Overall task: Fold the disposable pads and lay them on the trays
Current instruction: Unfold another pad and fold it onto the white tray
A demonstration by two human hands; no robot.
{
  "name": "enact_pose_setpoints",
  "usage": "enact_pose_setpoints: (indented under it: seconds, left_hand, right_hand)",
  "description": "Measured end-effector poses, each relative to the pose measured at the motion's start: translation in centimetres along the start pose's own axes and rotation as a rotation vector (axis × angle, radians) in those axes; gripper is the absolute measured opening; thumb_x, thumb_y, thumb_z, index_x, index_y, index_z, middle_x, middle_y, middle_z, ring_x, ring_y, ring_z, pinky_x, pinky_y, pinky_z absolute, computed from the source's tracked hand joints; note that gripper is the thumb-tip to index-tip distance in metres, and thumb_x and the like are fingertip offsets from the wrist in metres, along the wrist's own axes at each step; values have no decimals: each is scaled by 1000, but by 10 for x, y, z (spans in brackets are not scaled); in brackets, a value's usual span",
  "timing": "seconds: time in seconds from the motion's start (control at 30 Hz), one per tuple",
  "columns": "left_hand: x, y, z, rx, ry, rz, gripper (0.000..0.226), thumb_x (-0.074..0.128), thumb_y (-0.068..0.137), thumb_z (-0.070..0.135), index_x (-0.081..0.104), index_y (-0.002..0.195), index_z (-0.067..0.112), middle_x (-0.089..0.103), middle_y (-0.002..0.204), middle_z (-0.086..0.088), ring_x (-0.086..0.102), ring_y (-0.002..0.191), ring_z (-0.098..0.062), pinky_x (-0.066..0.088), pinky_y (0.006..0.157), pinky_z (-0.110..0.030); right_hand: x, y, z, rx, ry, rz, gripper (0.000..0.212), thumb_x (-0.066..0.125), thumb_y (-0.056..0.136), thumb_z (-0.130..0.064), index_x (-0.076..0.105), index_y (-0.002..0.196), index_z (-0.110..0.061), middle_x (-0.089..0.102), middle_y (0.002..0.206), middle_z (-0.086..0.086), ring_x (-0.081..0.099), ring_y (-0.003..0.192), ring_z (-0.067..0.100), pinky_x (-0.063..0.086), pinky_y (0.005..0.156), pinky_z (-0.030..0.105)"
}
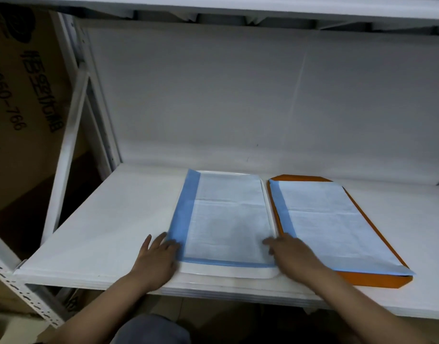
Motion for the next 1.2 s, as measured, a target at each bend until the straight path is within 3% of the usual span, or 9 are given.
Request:
enact_pose_setpoints:
  seconds: [0.1, 0.27, 0.37, 0.5, 0.6, 0.67, 0.77, 0.93, 1.2]
  left_hand:
    - [-25, 10, 6, 62, -150, 252, 74, 6, 79, 43, 46, 138, 25, 43, 147, 2, 21, 144, -15, 10, 116, -38]
    - [-3, 68, 39, 30, -231, 61, 77, 3, 85, 61, 14, 152, 24, 12, 159, 1, 11, 147, -17, 8, 118, -36]
    - [16, 91, 57, -20, -233, 42, 102, -13, 63, 65, 13, 152, 22, 11, 160, -2, 14, 146, -19, 12, 117, -37]
    - [34, 115, 59, 45, -219, 41, 76, 0, 95, 59, 54, 131, 21, 57, 134, -1, 58, 120, -20, 31, 106, -33]
    - [52, 116, 40, 73, -225, 34, 60, 9, 96, 60, 45, 133, 29, 59, 132, 5, 45, 123, -16, 10, 109, -30]
    - [49, 116, 27, 45, -205, 90, 61, 9, 95, 61, 47, 132, 30, 59, 132, 5, 48, 123, -17, 15, 108, -32]
    - [39, 114, 17, -73, -237, 121, 83, 2, 90, 68, 55, 131, 20, 56, 136, -2, 58, 120, -25, 39, 104, -39]
    - [3, 135, 19, -174, -431, 287, 108, -10, 68, 75, 22, 149, 12, 22, 157, -7, 19, 146, -21, 9, 118, -34]
    - [1, 225, 77, 180, -74, 33, 62, 25, 102, 34, -5, 152, 14, -10, 159, -10, -7, 147, -25, -4, 120, -39]
  right_hand:
    - [-23, 18, 27, 145, 232, 89, 52, 36, 91, -2, 46, 136, -26, 57, 129, -2, 53, 117, 18, 41, 92, 25]
    - [0, 73, -11, 69, 323, 174, 38, 36, 100, -21, 46, 137, -19, 48, 141, 2, 44, 129, 20, 33, 104, 29]
    - [42, 93, -53, 6, 287, 84, 46, 31, 101, -28, 32, 146, -17, 30, 153, 3, 22, 143, 18, 20, 112, 31]
    - [74, 116, -52, 27, 253, 88, 88, -8, 74, -54, 17, 151, -21, -3, 158, -7, 0, 148, 19, -2, 117, 34]
    - [87, 115, -28, 77, 235, 65, 109, -17, 61, -84, 2, 152, -27, -18, 154, -12, -14, 146, 15, -18, 111, 30]
    - [91, 112, -11, 127, 214, 48, 116, -23, 52, -81, -3, 152, -26, -25, 149, -14, -18, 145, 14, -17, 114, 32]
    - [85, 106, 4, 245, 267, 85, 115, -19, 59, -82, 2, 152, -19, -10, 159, -5, -9, 147, 15, -6, 118, 31]
    - [40, 123, 7, 332, 430, 428, 68, 19, 91, -51, 42, 140, -11, 45, 143, 8, 41, 131, 22, 29, 110, 30]
    - [29, 219, -51, 67, 519, 126, 56, 34, 99, -47, 25, 148, -21, 24, 156, 5, 18, 145, 20, 13, 116, 29]
Point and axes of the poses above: each hand's wrist, its own y-axis towards the middle knuckle, its own x-axis out of the palm, z = x × y, the point moved 8 cm from there along y, towards the middle knuckle
